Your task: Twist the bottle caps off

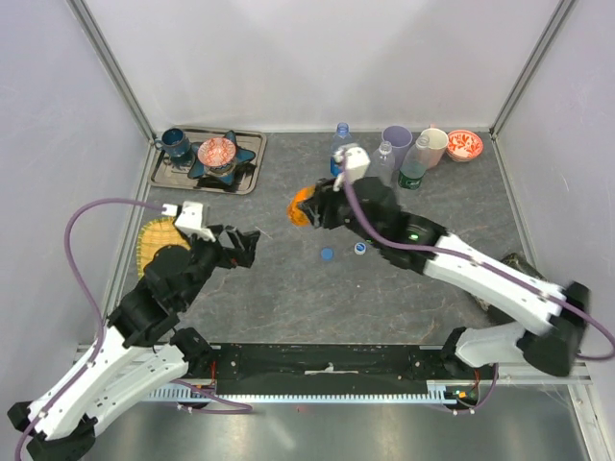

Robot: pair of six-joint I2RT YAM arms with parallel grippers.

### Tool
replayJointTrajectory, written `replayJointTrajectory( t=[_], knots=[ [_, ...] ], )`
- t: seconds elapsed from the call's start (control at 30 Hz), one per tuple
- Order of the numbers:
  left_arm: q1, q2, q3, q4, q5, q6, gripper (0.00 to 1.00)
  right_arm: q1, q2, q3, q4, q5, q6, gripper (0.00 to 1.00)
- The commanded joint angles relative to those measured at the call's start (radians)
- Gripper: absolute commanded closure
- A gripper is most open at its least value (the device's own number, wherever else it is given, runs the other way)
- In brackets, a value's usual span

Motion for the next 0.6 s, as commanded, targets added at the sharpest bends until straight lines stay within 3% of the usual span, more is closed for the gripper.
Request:
replayJointTrajectory(
  t=[0.0, 0.17, 0.23, 0.57],
  knots=[
    [0.006, 0.135, 0.092, 0.286, 0.225, 0.036, 0.00, -0.046, -0.156, -0.060, -0.087, -0.252, 0.002, 1.00],
    [0.072, 0.272, 0.132, 0.557, 0.743, -0.085, 0.01, -0.133, -0.308, -0.064, -0.134, -0.460, -0.001, 1.00],
    [0.104, 0.306, 0.141, 0.666, 0.877, -0.144, 0.01, -0.147, -0.345, -0.058, -0.157, -0.530, -0.004, 1.00],
    [0.150, 0.467, 0.222, 0.734, 1.298, -0.167, 0.00, -0.152, -0.381, -0.054, -0.113, -0.757, 0.016, 1.00]
  ],
)
